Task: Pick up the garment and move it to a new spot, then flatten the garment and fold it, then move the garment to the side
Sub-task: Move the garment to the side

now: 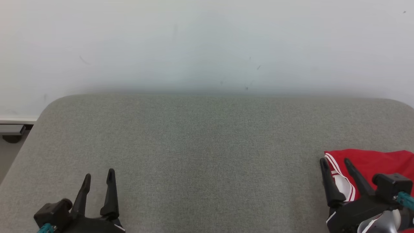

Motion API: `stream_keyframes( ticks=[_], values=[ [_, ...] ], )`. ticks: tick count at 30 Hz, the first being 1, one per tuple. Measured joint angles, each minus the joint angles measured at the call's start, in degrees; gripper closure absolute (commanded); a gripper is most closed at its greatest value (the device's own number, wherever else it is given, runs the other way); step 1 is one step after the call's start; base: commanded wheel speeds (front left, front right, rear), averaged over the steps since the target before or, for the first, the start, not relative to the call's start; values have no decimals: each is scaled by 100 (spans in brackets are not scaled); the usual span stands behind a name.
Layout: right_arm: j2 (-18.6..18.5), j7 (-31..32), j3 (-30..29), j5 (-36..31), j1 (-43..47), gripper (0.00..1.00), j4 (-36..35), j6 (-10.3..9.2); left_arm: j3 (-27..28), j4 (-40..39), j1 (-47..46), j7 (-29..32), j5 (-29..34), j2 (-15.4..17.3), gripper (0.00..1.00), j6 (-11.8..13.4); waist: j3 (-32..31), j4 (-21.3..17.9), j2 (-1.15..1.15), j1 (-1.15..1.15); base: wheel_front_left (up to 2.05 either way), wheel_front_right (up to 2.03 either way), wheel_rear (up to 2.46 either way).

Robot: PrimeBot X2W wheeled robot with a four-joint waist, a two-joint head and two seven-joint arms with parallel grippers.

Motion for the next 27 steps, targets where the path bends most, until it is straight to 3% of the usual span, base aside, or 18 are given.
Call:
stream_keyframes(
  ticks=[27],
  values=[
    [5,-726,378,59,149,0,820,-3,134,253,309,1,-193,69,0,1,-101,-142,0,0,0,0,0]
  ],
)
